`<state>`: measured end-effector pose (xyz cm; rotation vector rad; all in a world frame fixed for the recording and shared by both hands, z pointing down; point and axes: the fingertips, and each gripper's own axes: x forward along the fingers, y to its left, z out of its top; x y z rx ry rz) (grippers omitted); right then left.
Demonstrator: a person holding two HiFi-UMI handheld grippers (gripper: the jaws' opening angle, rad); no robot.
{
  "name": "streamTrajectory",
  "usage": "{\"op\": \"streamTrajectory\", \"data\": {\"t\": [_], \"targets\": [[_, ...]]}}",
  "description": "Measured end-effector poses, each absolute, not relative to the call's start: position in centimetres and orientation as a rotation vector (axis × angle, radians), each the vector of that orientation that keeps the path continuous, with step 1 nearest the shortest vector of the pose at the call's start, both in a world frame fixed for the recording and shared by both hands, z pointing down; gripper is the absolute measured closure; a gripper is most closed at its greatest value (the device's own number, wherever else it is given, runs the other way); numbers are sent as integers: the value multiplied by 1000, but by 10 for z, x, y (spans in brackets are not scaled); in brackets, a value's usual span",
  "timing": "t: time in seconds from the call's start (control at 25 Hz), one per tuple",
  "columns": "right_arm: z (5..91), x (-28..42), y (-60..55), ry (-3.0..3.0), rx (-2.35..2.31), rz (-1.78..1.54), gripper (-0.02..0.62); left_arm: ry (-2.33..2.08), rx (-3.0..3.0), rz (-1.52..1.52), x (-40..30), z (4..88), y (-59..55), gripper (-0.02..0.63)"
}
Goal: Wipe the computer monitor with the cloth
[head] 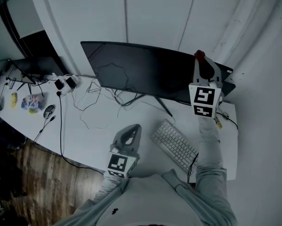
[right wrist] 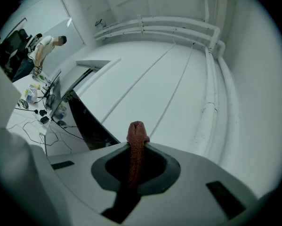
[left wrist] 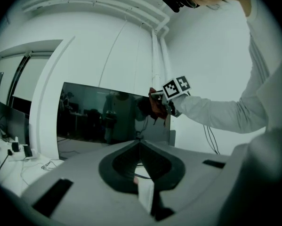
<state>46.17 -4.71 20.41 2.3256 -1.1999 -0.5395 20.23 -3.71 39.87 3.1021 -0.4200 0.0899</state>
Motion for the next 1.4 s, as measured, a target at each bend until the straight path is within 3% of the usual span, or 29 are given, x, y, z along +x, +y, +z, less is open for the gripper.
{"op": "streamTrajectory", "data": {"t": [0.8,1.4], "targets": [[209,260,-305,-1461,2178,-568,560,-695,3047,124,23,404,-225,584],[221,181,-393,-1564,2126,-512,560,-737,3031,82,-45,405,-295,584]]}}
